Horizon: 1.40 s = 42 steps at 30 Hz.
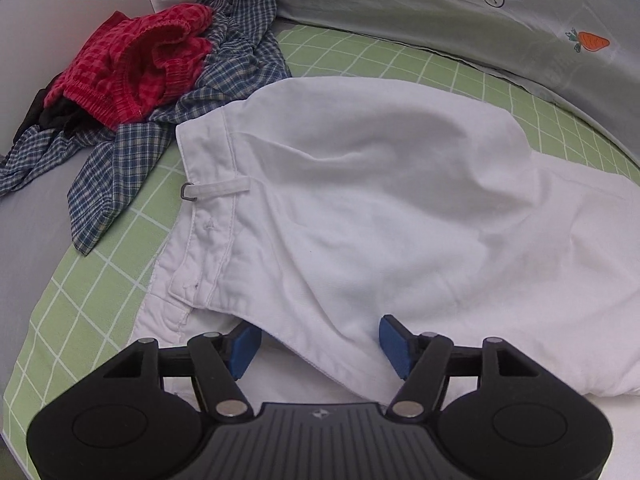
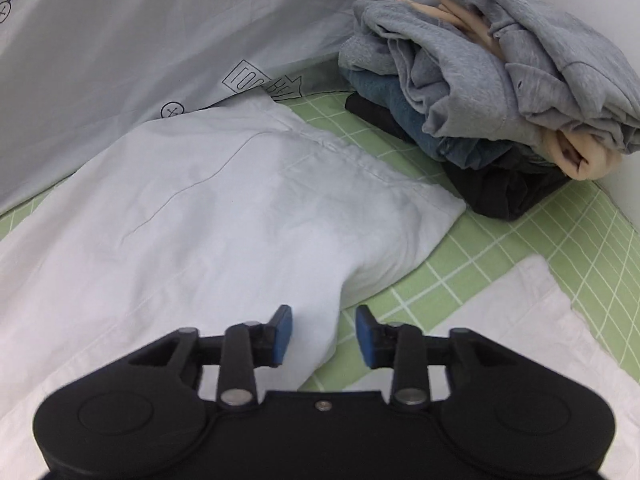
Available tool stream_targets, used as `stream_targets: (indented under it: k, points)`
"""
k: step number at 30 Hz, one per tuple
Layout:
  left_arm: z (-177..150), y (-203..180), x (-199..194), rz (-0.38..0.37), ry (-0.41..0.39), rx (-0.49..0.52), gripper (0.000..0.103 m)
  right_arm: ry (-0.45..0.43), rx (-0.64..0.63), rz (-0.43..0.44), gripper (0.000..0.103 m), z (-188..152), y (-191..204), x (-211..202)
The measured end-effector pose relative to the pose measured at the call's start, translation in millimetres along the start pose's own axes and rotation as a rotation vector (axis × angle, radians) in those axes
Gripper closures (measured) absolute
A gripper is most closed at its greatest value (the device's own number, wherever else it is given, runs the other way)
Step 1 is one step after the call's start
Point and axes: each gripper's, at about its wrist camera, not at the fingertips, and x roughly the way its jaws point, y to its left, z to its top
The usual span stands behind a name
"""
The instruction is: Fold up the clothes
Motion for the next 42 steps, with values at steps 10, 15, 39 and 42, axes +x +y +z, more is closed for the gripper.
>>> stream_targets:
  k: [10, 15, 39, 42]
  points:
    - [-49, 69, -38, 0.055, -0.006, -0.117, 0.032, -0.015, -0.083, 0.069, 0.001, -89, 6, -69]
    - [-88, 102, -55, 0.057, 0.003, -0.148, 0.031, 0.017, -0.17, 0.088, 0.001, -136, 11, -98]
    - [-147, 155, -83, -0.021, -0.057, -0.236, 0.083, 0.066, -0.195, 0.162, 0.0, -246, 22, -171]
    - [-154, 165, -89, 0.016, -0.052, -0.251, 0.083, 0.074, -0.205, 0.181, 0.0, -249, 24, -175]
